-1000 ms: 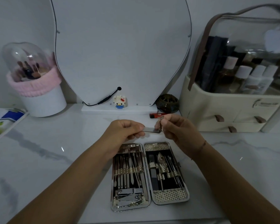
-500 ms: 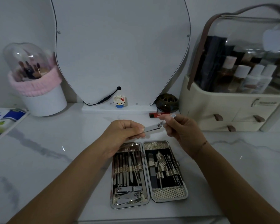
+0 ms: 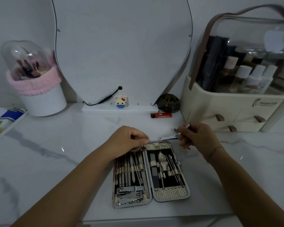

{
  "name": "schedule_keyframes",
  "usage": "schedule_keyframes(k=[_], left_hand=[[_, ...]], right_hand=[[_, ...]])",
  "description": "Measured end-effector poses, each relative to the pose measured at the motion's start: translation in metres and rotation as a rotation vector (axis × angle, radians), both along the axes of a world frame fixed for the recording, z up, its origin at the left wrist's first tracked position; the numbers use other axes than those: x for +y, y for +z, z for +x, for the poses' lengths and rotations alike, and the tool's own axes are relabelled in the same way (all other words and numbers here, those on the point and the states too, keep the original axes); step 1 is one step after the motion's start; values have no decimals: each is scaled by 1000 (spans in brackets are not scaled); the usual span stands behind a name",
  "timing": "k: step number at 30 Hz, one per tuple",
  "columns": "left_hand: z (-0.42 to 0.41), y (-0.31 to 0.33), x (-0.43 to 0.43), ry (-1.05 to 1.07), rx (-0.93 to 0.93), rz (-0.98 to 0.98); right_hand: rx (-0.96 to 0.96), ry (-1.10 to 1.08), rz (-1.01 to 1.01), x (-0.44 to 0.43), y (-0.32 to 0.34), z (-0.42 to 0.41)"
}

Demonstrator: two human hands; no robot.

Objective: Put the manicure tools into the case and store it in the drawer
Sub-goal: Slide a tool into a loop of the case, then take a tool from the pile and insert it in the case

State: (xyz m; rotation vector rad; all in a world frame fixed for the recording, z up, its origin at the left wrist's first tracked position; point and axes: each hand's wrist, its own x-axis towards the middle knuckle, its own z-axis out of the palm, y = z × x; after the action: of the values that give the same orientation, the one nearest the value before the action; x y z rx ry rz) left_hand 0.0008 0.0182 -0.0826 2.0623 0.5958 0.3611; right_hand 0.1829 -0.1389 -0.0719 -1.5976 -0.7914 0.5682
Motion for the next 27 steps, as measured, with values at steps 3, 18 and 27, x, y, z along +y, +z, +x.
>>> schedule_keyframes(k=[3, 18, 27], left_hand=[[0, 0, 1, -2, 0, 8], [2, -5, 3, -27, 2, 35], [1, -5, 3, -19, 4, 36]], right_hand=[[1, 4, 35, -3, 2, 0], [-45, 51, -30, -2, -3, -7], [-225, 193, -134, 4, -9, -16]])
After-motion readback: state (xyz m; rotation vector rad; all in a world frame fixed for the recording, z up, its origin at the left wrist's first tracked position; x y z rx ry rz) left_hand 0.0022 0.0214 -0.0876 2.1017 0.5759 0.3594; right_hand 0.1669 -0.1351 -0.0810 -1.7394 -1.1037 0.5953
